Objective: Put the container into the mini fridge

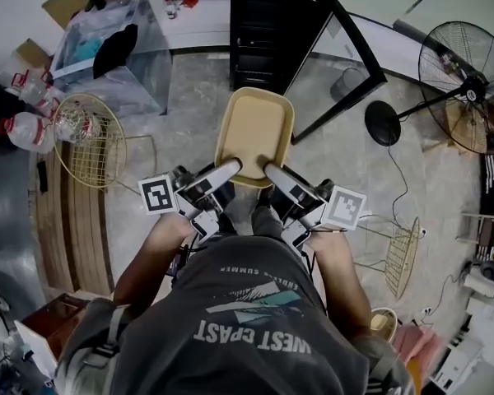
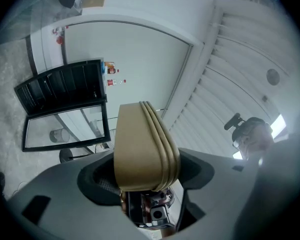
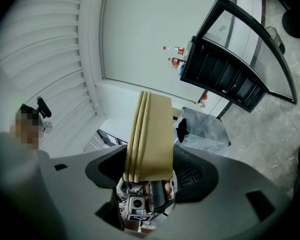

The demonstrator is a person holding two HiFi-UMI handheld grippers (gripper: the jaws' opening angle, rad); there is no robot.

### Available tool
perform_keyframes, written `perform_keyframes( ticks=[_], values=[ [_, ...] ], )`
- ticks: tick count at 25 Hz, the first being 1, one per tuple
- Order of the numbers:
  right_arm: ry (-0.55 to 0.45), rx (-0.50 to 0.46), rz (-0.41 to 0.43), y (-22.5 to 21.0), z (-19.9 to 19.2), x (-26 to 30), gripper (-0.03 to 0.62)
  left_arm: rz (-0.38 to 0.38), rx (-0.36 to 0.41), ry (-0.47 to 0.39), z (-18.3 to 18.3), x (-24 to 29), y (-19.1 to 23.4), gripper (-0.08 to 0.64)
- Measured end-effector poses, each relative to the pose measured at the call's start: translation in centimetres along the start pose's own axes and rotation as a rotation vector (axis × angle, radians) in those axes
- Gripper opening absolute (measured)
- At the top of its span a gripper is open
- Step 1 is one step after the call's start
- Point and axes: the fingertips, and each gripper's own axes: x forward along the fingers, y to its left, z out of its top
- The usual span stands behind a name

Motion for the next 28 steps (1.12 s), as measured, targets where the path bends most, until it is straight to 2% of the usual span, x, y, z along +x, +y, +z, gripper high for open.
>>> perform_keyframes(
  ticks=[28],
  values=[
    [0.151, 0.159, 0.056, -10.1, 15.6, 3.2, 0.295, 0.177, 0.021, -0.208, 8.1, 11.5, 10.4, 0.318]
  ],
)
